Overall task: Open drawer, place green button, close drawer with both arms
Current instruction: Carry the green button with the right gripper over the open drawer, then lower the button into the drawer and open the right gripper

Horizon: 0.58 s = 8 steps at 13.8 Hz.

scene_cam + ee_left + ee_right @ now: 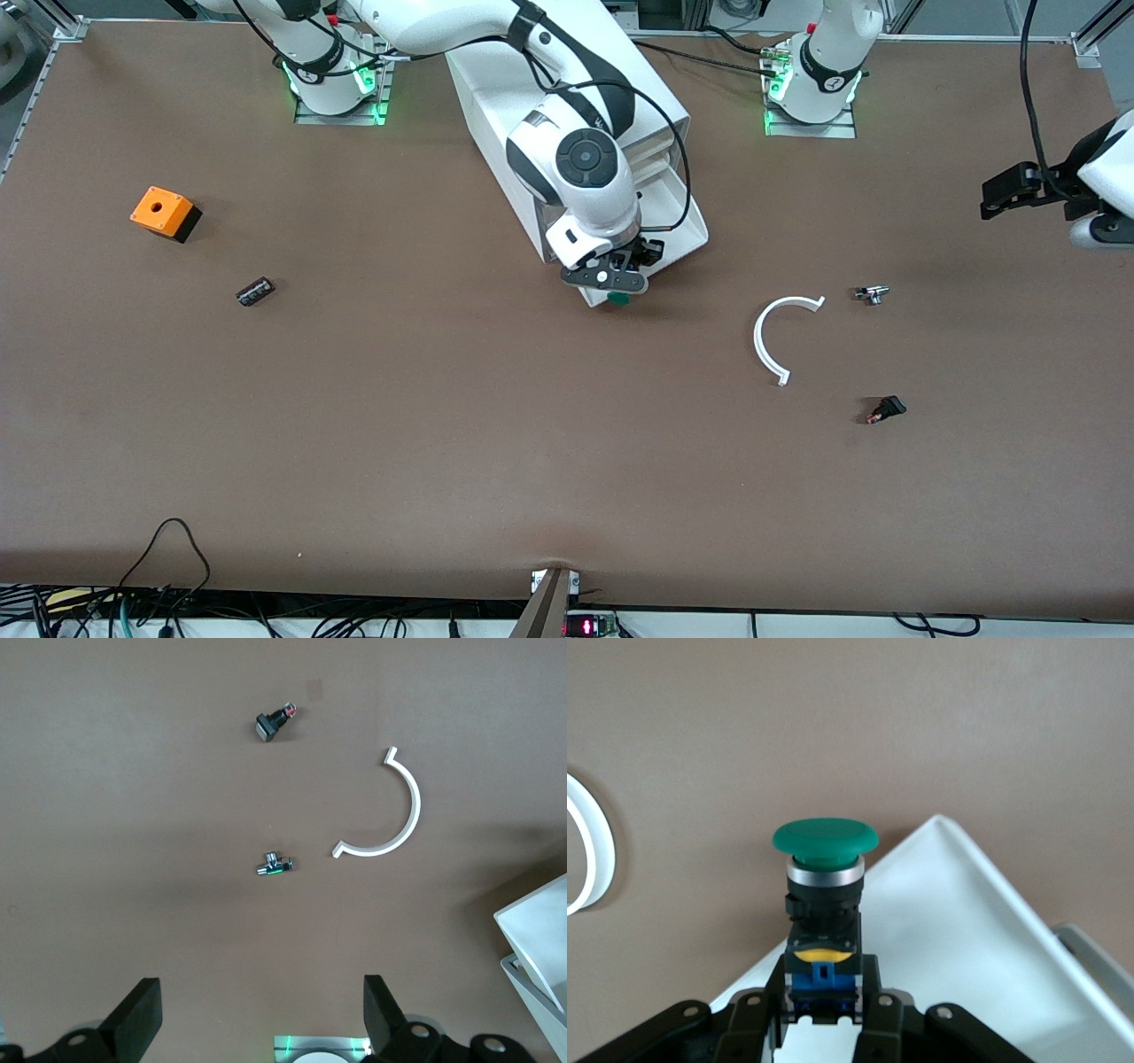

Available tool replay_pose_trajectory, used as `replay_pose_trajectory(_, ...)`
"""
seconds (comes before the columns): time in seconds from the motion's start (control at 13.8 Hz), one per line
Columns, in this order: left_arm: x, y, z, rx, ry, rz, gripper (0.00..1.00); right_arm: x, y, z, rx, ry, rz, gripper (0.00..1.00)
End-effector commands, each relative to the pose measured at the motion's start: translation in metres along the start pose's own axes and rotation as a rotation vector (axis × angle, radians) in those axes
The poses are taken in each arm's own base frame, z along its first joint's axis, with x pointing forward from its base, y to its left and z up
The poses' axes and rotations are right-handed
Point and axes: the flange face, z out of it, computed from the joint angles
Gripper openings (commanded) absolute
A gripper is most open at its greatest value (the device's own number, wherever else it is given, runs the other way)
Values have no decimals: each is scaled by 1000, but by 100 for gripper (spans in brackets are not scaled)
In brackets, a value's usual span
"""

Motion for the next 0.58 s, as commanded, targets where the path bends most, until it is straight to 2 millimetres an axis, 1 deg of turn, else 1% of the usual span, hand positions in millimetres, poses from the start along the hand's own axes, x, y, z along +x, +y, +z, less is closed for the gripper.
replay_pose_trajectory(0.0,1,5,6,-6,-27,-13,100,-17,-6,14,-19,-22,50,0)
replay_pose_trajectory(0.14,5,7,12,-10,-39,-16,100,-30,-5,25,-42,-34,60,0)
replay_pose_trajectory(0.22,6,8,14,-28,-42,-23,100,-32,-2,32,-58,-41,72,0)
replay_pose_trajectory(0.51,6,10,17,-47,-51,-25,100,-41,5,45,-108,-64,113,0)
